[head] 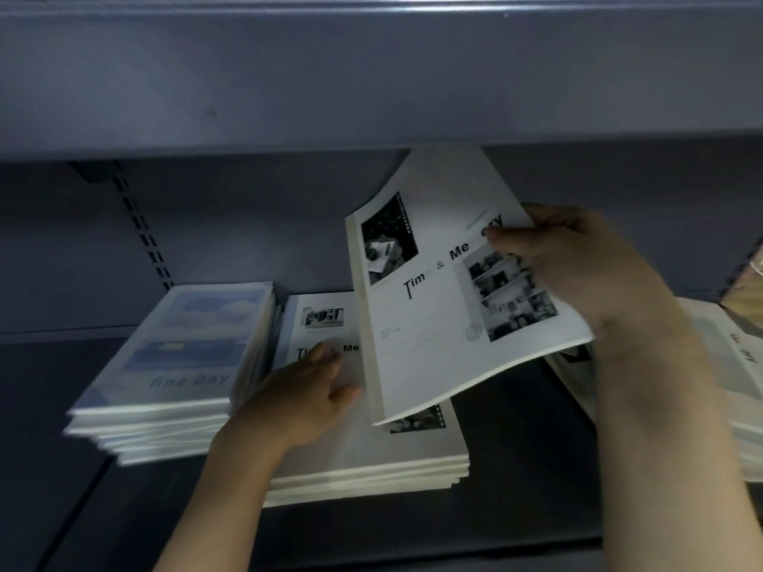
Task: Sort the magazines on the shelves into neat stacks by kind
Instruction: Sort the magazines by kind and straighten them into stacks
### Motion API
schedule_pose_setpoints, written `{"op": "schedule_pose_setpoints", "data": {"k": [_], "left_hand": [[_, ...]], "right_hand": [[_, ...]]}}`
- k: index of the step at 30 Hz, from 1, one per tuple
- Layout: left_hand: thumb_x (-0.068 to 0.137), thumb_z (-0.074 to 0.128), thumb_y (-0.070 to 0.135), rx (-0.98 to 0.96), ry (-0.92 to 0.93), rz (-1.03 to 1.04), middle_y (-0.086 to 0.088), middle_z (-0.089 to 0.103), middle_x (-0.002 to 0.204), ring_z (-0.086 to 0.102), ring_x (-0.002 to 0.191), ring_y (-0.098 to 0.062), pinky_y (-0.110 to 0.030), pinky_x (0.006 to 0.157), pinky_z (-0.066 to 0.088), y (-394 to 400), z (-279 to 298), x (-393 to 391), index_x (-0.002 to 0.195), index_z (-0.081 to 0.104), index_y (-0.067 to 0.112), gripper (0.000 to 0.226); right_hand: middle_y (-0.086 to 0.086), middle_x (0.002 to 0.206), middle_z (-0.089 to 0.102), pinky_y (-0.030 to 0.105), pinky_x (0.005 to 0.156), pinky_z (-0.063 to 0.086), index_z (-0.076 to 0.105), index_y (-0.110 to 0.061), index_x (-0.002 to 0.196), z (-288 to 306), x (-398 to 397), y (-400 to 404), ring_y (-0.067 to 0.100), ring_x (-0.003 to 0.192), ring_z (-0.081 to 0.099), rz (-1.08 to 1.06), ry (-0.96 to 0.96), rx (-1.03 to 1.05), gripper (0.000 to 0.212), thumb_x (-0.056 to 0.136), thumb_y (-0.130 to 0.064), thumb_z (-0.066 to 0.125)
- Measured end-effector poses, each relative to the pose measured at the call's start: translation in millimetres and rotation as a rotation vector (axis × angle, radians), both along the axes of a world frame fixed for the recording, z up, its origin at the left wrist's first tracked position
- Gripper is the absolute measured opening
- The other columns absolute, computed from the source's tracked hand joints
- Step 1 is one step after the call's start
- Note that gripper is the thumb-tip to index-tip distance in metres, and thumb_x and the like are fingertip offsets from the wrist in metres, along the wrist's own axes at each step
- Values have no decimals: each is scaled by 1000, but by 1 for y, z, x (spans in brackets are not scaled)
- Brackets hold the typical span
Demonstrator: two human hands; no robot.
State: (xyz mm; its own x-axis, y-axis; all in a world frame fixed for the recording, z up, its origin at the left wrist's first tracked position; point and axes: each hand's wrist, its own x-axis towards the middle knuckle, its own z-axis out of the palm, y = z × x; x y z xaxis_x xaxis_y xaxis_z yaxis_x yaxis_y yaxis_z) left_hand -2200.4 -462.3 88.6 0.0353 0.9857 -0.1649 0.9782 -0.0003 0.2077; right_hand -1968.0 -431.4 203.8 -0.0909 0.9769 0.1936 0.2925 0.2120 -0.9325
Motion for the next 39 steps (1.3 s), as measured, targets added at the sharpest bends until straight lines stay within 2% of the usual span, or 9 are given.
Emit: {"op": "schedule_pose_setpoints", "data": {"k": [2, 5, 10, 14, 17, 21, 25, 34, 39], "left_hand": [[99, 33, 36, 39, -63, 7, 7, 20, 155, 29, 138, -16, -30, 110, 29, 1, 1, -2, 146, 27, 24, 49], [94, 42, 8, 180, -223, 129, -7, 61, 113, 57, 102, -23, -27, 79, 43, -2, 7, -12, 107, 60, 14, 22], [93, 44, 9, 435, -134, 419, -6, 61, 82, 54, 75, -26, -30, 65, 38, -15, 25, -31, 106, 61, 8, 22], [95, 46, 15, 685, -173, 488, -17, 66, 106, 59, 98, -34, -33, 78, 38, -30, 40, -28, 122, 57, 9, 30], [93, 50, 20, 704, -270, 477, -12, 66, 108, 59, 94, -27, -26, 79, 35, -32, 41, -23, 122, 58, 13, 31], [92, 53, 20, 640, -295, 455, -7, 65, 90, 49, 75, -16, -25, 74, 35, -28, 28, -22, 111, 63, 12, 24], [92, 53, 23, 582, -268, 388, -7, 68, 91, 50, 70, -12, -25, 70, 36, -26, 23, -14, 109, 64, 13, 22], [91, 48, 40, 350, -44, 332, -3, 61, 117, 57, 106, -24, -36, 95, 42, -17, 3, 13, 114, 61, 18, 34], [93, 50, 30, 453, -138, 360, -9, 64, 117, 59, 99, -27, -32, 80, 40, -7, 15, 45, 118, 62, 16, 31]], "right_hand": [[-7, 72, 74, 32, 79, 54, 71, -29, 79, -9, -3, 6, 14, 70, 71, 36, 58, -32, 15, 88, -21, 63], [-3, 70, 74, 21, 61, 56, 70, -20, 84, -30, -12, 14, 13, 62, 70, 67, 161, -145, 9, 89, -23, 62], [10, 86, 74, 38, 76, 54, 70, -13, 94, -83, -36, 17, 26, 76, 71, 144, 343, -400, 18, 88, -27, 61], [1, 76, 72, 32, 74, 52, 70, -13, 85, -112, -55, 14, 20, 72, 69, 117, 223, -378, 18, 90, -27, 60], [-7, 61, 58, 22, 53, 38, 58, -7, 77, -115, -61, 10, 17, 57, 54, 39, -129, -210, 27, 93, -28, 50], [3, 85, 60, 26, 54, 41, 48, -10, 101, -117, -62, 3, 20, 76, 60, -88, -590, -28, 25, 97, -34, 41], [2, 80, 56, 25, 52, 43, 45, -10, 102, -119, -62, 1, 19, 71, 59, -86, -683, -7, 26, 98, -35, 39], [3, 94, 57, 25, 57, 39, 51, -13, 103, -119, -25, -1, 18, 80, 57, -46, -710, 17, 30, 96, -41, 43], [-3, 83, 60, 26, 60, 43, 59, -17, 96, -109, 15, 1, 15, 76, 59, -106, -653, 89, 28, 94, -43, 46]]}}
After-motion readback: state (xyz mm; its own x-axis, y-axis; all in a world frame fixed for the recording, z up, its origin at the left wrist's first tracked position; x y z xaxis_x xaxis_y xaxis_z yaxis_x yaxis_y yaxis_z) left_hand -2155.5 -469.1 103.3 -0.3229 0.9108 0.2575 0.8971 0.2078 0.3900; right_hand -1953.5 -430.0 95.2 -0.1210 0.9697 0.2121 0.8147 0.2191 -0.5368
